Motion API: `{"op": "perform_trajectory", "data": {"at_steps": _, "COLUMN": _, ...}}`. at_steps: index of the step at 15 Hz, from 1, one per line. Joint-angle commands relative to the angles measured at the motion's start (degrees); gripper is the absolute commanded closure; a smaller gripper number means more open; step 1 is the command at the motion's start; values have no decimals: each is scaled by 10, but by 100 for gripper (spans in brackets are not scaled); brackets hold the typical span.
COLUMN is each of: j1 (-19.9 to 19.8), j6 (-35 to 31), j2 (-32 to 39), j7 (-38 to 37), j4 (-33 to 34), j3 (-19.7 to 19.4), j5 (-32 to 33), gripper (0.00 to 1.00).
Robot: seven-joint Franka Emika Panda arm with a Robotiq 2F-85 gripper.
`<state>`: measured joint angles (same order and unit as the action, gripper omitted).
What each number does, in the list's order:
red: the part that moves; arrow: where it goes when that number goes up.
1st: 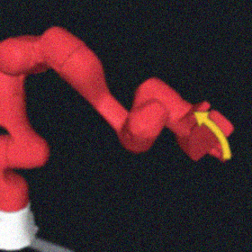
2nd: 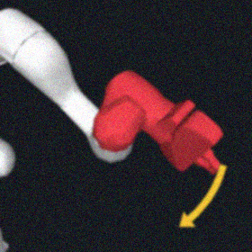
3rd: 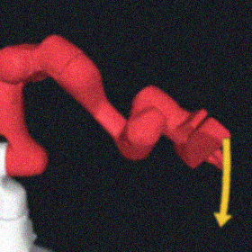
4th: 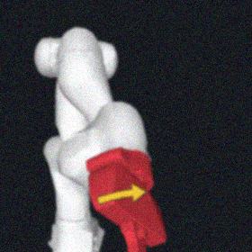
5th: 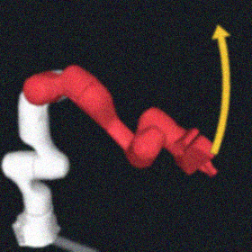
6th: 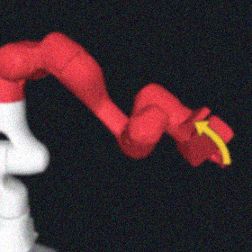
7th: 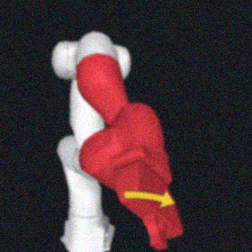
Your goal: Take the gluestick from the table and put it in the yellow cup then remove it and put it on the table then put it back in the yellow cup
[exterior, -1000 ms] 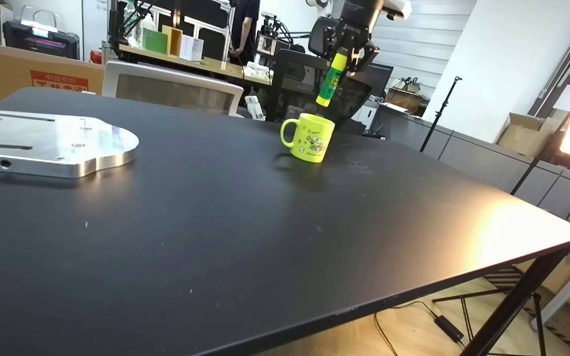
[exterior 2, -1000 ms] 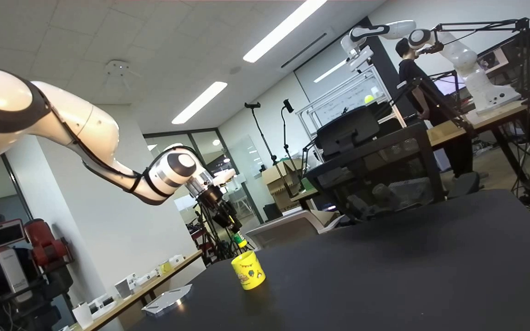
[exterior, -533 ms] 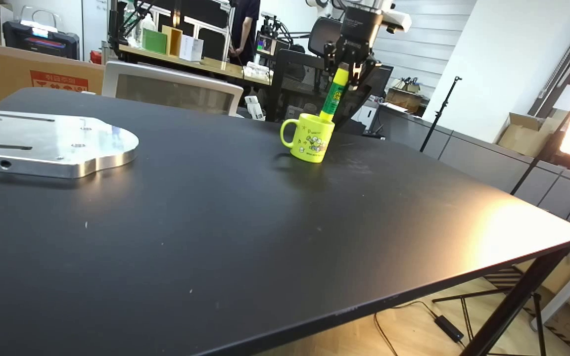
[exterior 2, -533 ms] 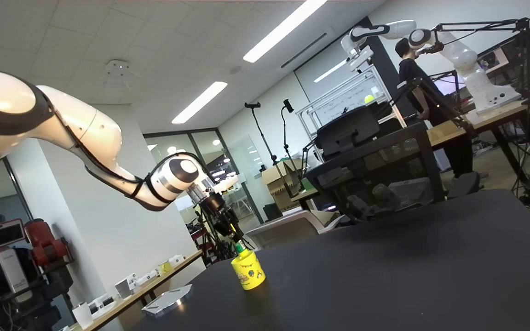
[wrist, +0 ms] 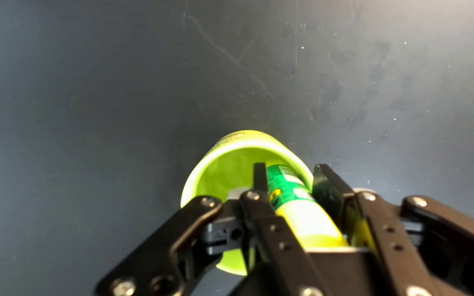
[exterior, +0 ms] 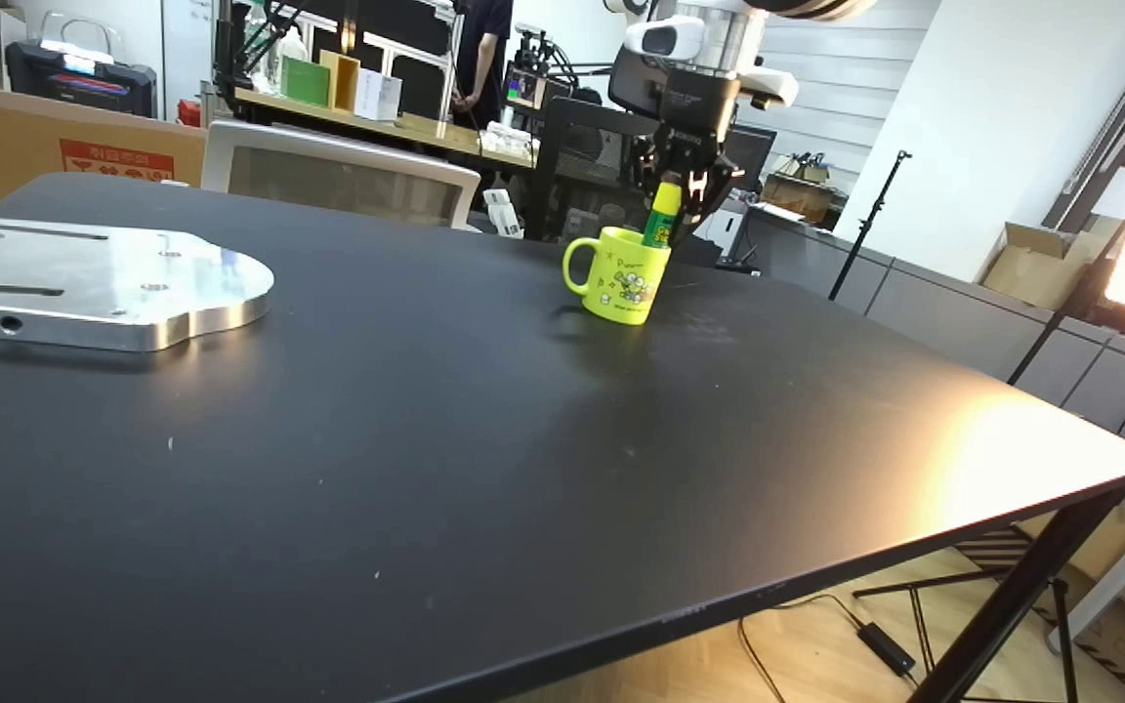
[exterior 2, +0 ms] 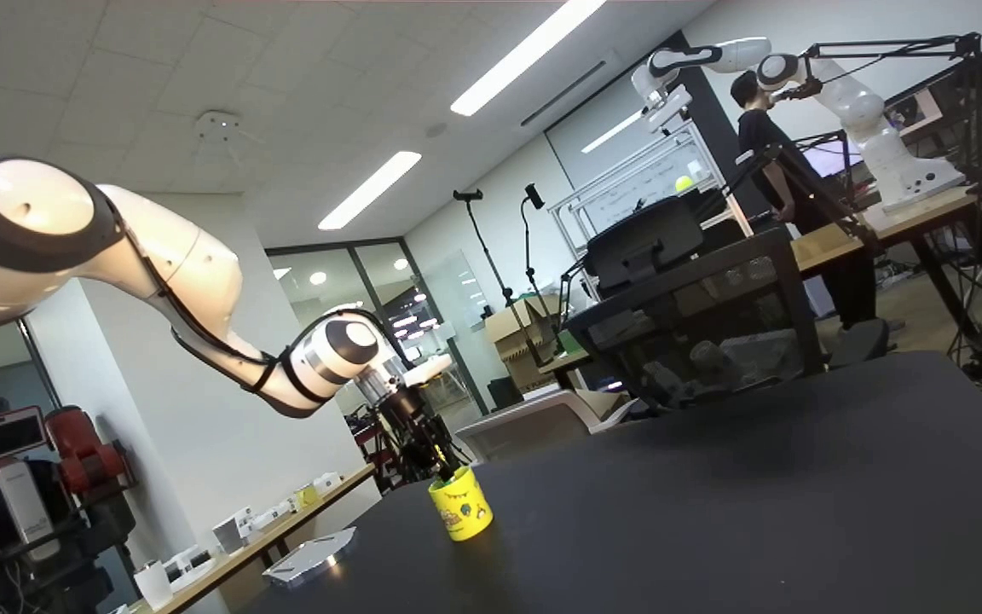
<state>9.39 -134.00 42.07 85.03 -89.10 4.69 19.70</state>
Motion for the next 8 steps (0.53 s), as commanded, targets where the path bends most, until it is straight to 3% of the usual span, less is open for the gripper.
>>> {"op": "perform_trajectory", "data": {"at_steps": 1, "j1": 10, "j6": 10, "j2": 21, "j7": -38, "j4": 24, "j3": -9, "j5": 19, "gripper": 40}}
{"op": "perform_trajectory", "data": {"at_steps": 6, "j1": 11, "j6": 4, "j2": 10, "j7": -43, "j4": 18, "j3": -5, "j5": 24, "gripper": 8}}
{"op": "perform_trajectory", "data": {"at_steps": 8, "j1": 15, "j6": -2, "j2": -2, "j7": -46, "j4": 8, "j3": -5, "j5": 29, "gripper": 0}}
